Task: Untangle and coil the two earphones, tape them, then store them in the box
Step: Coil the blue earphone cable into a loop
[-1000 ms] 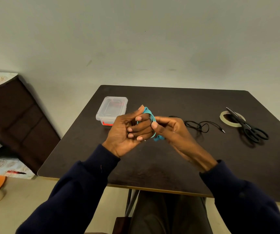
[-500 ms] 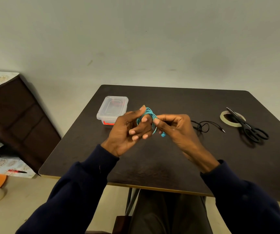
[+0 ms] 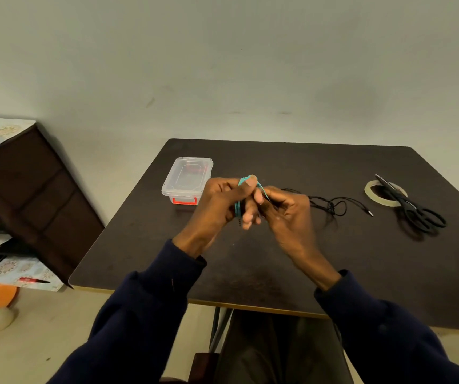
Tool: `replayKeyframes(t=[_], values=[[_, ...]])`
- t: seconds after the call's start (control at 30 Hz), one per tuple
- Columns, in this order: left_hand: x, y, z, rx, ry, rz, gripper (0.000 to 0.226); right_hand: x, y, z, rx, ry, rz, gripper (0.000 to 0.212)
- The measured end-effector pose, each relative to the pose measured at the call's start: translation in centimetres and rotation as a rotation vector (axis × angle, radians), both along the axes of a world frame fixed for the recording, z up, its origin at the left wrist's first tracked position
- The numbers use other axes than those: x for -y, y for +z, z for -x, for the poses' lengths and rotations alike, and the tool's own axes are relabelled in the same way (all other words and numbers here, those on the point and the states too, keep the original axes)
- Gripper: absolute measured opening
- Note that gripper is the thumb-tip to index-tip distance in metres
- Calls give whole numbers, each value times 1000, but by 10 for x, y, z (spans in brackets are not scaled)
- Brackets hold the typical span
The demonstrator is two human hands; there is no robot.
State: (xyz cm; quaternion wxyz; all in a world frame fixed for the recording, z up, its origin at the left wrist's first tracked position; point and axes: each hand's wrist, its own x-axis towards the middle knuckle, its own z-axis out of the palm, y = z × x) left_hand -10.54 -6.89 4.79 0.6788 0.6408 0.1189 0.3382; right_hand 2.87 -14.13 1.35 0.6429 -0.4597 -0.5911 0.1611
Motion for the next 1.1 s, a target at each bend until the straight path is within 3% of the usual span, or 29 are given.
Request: replayKeyframes(t=[0.13, 0.23, 0.3, 0.4, 0.47, 0.63, 0.8, 0.87, 0.97, 1.1], values=[[9, -2, -2, -35, 137, -224, 36, -10, -10, 2, 12, -128, -70, 17], [7, 0, -4, -20, 197, -16, 38, -13, -14, 4, -14, -140, -85, 16], [3, -7, -12, -3, 349, 138, 43, -16, -17, 4, 25, -161, -57, 16], [0, -17, -28, -34, 514, 68, 45, -27, -23, 2, 94, -250, -1, 25], [-7, -21, -30, -92, 469, 52, 44, -32, -28, -3, 121, -309, 29, 27], [-33, -24, -20, -167, 44, 337, 35, -29, -42, -13, 28, -327, 149, 16], [-30, -31, -24, -99, 71, 518, 30, -28, -35, -12, -20, -313, 202, 14], [-29, -29, -27, -105, 147, 500, 32, -30, -32, -15, 27, -310, 219, 15], [-28, -27, -30, -170, 284, 283, 36, -32, -29, -17, 79, -309, 243, 17], [-31, -28, -28, -244, 251, 97, 40, -34, -32, -20, 83, -319, 265, 17]])
